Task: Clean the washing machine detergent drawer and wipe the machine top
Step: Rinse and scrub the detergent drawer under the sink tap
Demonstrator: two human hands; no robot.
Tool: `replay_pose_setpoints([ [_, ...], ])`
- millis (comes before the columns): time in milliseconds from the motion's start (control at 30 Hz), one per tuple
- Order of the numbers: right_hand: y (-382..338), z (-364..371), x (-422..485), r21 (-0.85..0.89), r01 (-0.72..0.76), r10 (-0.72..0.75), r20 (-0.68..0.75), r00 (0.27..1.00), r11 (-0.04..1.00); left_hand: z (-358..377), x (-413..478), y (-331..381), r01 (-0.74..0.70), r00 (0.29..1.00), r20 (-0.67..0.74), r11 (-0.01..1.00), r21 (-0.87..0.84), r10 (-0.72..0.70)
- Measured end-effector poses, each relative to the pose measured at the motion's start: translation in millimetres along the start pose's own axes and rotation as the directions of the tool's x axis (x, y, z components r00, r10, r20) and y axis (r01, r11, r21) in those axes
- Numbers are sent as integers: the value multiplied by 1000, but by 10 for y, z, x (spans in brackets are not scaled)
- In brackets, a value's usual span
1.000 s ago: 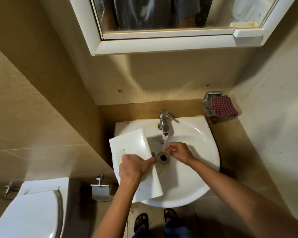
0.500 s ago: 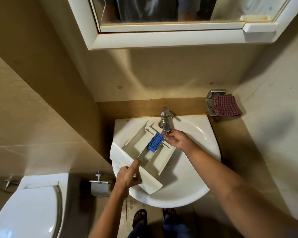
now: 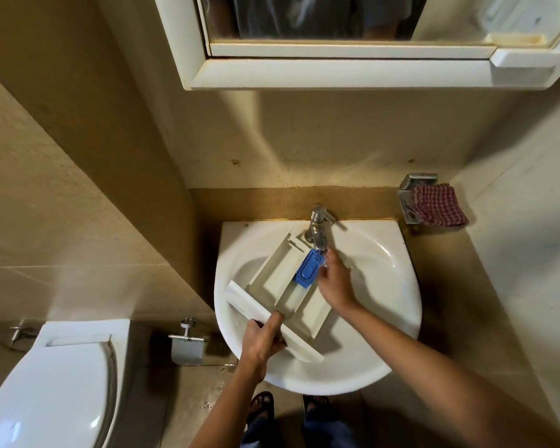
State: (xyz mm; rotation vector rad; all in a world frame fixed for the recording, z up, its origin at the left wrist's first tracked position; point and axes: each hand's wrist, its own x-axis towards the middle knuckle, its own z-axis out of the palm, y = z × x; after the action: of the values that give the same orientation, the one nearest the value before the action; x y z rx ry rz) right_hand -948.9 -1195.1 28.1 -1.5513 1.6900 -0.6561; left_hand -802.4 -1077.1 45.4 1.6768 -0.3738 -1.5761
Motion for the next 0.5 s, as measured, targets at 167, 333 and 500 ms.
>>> replay_pose_setpoints([
  [167, 311, 312, -344, -505, 288, -170, 268, 948, 814, -2, 15, 12, 9, 1000, 5, 1000, 9, -9],
  [333, 346, 271, -392, -546, 505, -302, 421, 855, 668, -25, 22, -1, 9, 1000, 19, 1000, 13, -9],
  [500, 353, 28, -220, -602, 439, -232, 392, 890, 667, -27, 39, -21, 18, 999, 26, 1000, 15, -19],
])
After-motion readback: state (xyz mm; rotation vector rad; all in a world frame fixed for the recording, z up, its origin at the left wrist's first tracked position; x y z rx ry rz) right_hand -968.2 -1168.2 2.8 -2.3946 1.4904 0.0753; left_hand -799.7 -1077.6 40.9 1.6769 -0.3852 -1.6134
